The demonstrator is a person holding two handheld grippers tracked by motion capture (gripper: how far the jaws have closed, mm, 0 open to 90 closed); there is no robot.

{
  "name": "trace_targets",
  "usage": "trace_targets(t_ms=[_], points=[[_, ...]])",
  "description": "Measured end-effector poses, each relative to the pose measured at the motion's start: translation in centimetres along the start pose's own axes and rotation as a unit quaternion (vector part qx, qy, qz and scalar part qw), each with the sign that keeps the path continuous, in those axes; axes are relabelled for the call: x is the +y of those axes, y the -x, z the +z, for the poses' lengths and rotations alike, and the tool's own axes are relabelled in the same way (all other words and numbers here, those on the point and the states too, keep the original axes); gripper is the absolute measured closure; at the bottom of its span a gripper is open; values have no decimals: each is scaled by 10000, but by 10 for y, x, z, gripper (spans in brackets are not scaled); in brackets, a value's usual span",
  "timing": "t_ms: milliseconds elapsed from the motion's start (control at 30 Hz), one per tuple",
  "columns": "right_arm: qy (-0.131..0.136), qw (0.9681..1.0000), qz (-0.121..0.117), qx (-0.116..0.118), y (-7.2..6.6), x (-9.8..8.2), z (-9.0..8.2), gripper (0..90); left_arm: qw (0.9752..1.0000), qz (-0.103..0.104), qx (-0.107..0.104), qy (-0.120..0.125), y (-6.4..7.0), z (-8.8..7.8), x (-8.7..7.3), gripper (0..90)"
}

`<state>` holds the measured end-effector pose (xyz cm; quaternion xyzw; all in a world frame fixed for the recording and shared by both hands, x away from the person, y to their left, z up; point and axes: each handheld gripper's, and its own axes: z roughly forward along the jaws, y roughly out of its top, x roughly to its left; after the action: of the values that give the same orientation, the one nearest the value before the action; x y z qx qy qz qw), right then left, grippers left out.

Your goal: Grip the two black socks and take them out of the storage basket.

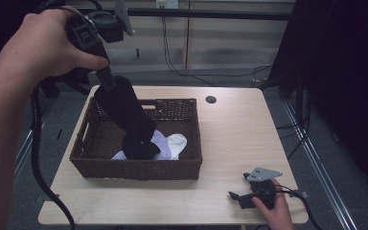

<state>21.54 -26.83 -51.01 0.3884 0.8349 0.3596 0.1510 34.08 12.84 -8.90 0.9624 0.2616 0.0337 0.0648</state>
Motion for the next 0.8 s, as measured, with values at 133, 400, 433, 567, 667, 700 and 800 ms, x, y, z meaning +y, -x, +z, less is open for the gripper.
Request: trace_targets(t_ms=[133, 400, 433, 567, 667, 700, 800], points=[[-10, 10000, -13, -1, 0, 0, 0, 95, 9995, 288, -108, 75, 23, -6, -5, 839], [-10, 10000, -16, -3, 0, 0, 0, 95, 9961, 816, -343, -6, 54, 17, -6, 837], [-11, 10000, -16, -2, 0, 0, 0, 95, 9957, 827, -424, 2, 57, 23, -6, 838], [-10, 10000, -18, -2, 0, 0, 0, 95, 9943, 917, -548, -47, 58, 56, -2, 837], [1, 10000, -21, -7, 0, 0, 0, 95, 9937, 966, -554, -107, 59, 83, 1, 836], [1, 10000, -20, -6, 0, 0, 0, 95, 9935, 970, -579, -119, 61, 92, 2, 834], [-1, 10000, -14, -5, 0, 0, 0, 95, 9919, 1063, -675, -166, 66, 118, 5, 832]])
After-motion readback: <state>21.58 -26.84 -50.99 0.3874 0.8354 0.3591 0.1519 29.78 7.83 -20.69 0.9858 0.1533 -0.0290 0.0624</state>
